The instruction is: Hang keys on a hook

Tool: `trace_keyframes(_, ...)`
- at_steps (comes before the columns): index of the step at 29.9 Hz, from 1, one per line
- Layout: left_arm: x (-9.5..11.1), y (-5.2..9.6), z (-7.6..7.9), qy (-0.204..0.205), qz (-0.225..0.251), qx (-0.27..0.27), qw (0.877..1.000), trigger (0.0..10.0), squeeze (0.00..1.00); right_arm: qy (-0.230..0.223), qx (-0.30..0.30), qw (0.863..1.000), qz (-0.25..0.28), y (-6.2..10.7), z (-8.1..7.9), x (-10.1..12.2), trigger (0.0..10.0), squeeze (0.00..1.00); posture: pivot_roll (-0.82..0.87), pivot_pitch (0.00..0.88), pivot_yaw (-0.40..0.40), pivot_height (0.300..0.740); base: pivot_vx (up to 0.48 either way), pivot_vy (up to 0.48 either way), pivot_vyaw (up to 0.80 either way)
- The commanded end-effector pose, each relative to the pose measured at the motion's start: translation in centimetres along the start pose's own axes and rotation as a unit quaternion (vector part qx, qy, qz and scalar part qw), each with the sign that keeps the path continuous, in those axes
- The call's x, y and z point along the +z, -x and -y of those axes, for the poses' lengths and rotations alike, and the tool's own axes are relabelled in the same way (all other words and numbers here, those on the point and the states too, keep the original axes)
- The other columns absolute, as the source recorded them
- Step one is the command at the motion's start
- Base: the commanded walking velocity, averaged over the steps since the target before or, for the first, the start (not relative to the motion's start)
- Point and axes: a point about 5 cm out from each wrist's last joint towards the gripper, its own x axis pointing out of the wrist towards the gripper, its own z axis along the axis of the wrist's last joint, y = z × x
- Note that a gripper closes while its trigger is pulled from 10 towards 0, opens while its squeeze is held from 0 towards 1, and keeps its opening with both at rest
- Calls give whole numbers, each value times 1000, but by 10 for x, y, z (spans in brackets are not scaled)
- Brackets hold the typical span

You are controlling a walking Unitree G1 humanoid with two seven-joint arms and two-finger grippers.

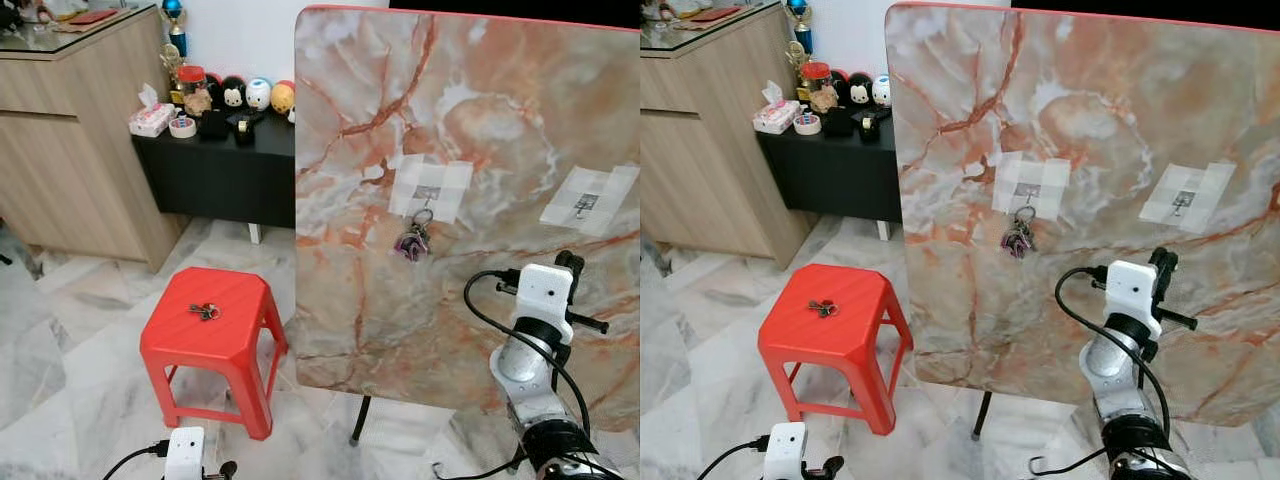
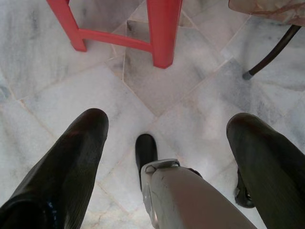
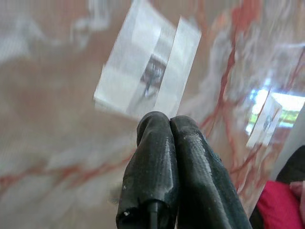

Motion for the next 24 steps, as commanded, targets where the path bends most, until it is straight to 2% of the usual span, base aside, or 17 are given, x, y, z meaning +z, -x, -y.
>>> trace_keyframes(1, -5, 1, -2, 3, -9, 2, 1000, 10000, 0, 2, -14, 1000, 11, -9, 4, 6, 10000, 0, -33, 0, -54, 740, 0, 0, 0)
trace_keyframes(14, -8, 2, -6, 3, -18, 5, 1000, 10000, 0, 21, -18, 1000, 14, -20, 3, 13, 10000, 0, -28, 0, -53, 740, 0, 0, 0)
trace_keyframes(24, -9, 3, -6, 2, -20, 6, 1000, 10000, 0, 41, -20, 999, -14, -31, 5, 11, 10000, 0, -24, 0, -54, 740, 0, 0, 0)
